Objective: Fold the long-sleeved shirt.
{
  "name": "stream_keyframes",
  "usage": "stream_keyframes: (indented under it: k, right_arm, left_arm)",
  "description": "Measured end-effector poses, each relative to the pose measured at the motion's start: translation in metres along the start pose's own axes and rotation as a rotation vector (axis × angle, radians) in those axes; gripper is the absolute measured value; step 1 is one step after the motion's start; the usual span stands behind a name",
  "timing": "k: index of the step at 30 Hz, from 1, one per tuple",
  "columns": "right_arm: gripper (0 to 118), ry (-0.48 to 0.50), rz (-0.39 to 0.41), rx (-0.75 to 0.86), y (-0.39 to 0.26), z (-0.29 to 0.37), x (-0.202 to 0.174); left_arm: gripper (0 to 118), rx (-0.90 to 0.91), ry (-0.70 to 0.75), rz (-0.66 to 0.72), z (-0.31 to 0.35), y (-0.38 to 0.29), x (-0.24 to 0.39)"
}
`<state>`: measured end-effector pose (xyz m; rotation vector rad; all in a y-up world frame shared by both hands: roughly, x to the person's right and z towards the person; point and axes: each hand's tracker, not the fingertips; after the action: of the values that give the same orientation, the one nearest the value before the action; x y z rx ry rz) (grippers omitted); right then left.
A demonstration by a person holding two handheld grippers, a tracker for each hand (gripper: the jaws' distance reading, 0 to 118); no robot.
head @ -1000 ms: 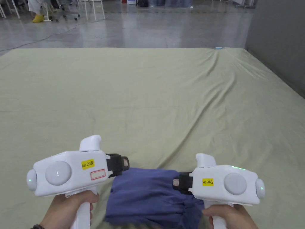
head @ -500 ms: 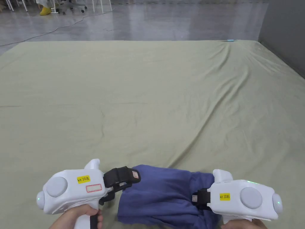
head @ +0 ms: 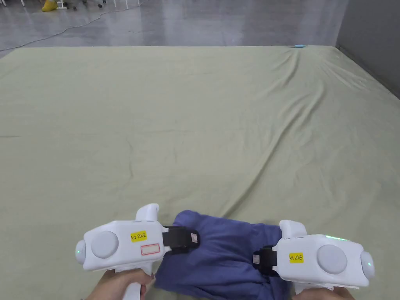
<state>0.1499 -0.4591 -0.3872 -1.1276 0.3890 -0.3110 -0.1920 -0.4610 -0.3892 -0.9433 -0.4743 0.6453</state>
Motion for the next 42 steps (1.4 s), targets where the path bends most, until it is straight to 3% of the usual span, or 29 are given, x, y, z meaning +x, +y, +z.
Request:
stream_keyframes:
  k: [2,6,12,17,23,25,30,31,33,34,37,40,42]
  right_arm:
    - [0,-0.022,0.027,0.017,0.004,0.008,-0.015]
    - [0,-0.053,0.159,0.158,0.018,0.027,-0.071]
    - [0,-0.021,0.426,0.339,0.029,0.012,-0.203]
    - [0,0.06,0.576,0.411,0.021,-0.059,-0.321]
    - [0,0.158,0.637,0.372,0.001,-0.144,-0.417]
    - [0,0.164,0.646,0.374,-0.003,-0.165,-0.43]
    - [0,0.163,0.67,0.34,-0.005,-0.198,-0.439]
    - [0,0.153,0.685,0.325,-0.005,-0.201,-0.439]
    - [0,0.143,0.687,0.318,-0.003,-0.197,-0.433]
    - [0,0.15,0.681,0.314,-0.001,-0.191,-0.429]
    - [0,0.165,0.652,0.33,0.006,-0.166,-0.418]
    - [0,0.152,0.629,0.386,0.021,-0.134,-0.406]
    - [0,0.149,0.618,0.421,0.029,-0.111,-0.396]
  left_arm:
    - [9,0.012,-0.023,0.019,0.011,0.007,-0.003]
    - [9,0.044,0.025,-0.023,0.04,0.021,-0.015]
    - [9,0.107,0.086,-0.005,0.134,0.052,-0.086]
    - [9,0.157,0.236,0.05,0.238,0.077,-0.186]
    - [9,0.197,0.415,0.144,0.327,0.081,-0.289]
    - [9,0.18,0.462,0.168,0.333,0.078,-0.309]
    - [10,0.21,0.412,0.159,0.325,0.079,-0.307]
    - [21,0.212,0.413,0.164,0.325,0.079,-0.305]
    - [98,0.224,0.47,0.178,0.329,0.08,-0.299]
    - [118,0.233,0.498,0.179,0.333,0.082,-0.295]
    - [116,0.37,0.559,0.125,0.348,0.082,-0.267]
    - [115,0.395,0.594,0.073,0.35,0.088,-0.226]
    - [102,0.431,0.603,0.01,0.343,0.092,-0.193]
